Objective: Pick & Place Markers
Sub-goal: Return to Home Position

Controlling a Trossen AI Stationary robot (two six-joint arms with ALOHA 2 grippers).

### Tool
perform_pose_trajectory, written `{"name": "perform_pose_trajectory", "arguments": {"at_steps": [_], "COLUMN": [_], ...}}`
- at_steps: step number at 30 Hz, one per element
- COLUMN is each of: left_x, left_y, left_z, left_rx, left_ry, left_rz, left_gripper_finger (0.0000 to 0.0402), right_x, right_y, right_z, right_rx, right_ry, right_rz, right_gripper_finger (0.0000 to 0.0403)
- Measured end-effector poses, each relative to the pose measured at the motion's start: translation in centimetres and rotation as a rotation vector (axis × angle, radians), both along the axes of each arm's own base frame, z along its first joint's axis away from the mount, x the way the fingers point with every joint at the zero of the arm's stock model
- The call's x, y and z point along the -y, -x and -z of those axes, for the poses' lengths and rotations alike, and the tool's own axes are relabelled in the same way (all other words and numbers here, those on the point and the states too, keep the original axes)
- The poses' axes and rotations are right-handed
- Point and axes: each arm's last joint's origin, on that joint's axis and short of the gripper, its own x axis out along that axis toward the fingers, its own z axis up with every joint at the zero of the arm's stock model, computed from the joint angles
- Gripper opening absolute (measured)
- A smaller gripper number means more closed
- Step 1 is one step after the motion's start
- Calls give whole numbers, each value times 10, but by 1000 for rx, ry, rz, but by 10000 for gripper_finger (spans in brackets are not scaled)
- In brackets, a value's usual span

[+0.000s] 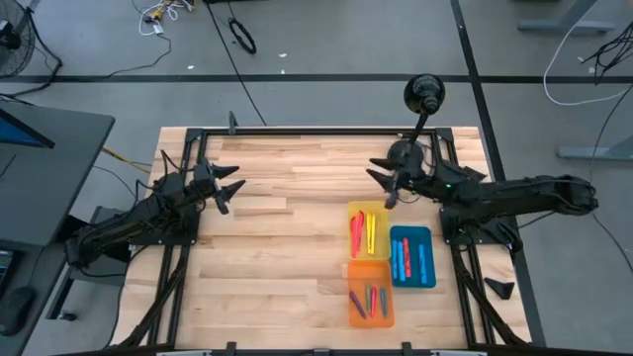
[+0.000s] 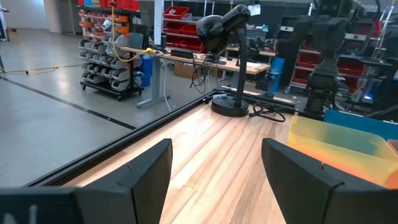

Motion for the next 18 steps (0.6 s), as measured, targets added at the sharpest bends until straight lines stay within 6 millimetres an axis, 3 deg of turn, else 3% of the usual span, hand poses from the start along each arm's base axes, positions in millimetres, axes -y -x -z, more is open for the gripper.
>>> {"name": "perform_pose_trajectory", "arguments": {"at_steps": [9,18], "left_x": [0,0], "left_y": [0,0], "left_z": [0,0], "left_rx": [0,0], "left_ry": [0,0], "left_rz": [0,0], "left_gripper_finger": [252,252], "right_x": [-12,-19], "right_y": [38,58], "right_z": [28,56], "right_rx": [23,27], "right_ry": [-63,-140], "right_rz": [-157,-198], "right_gripper_finger": [144,144]}}
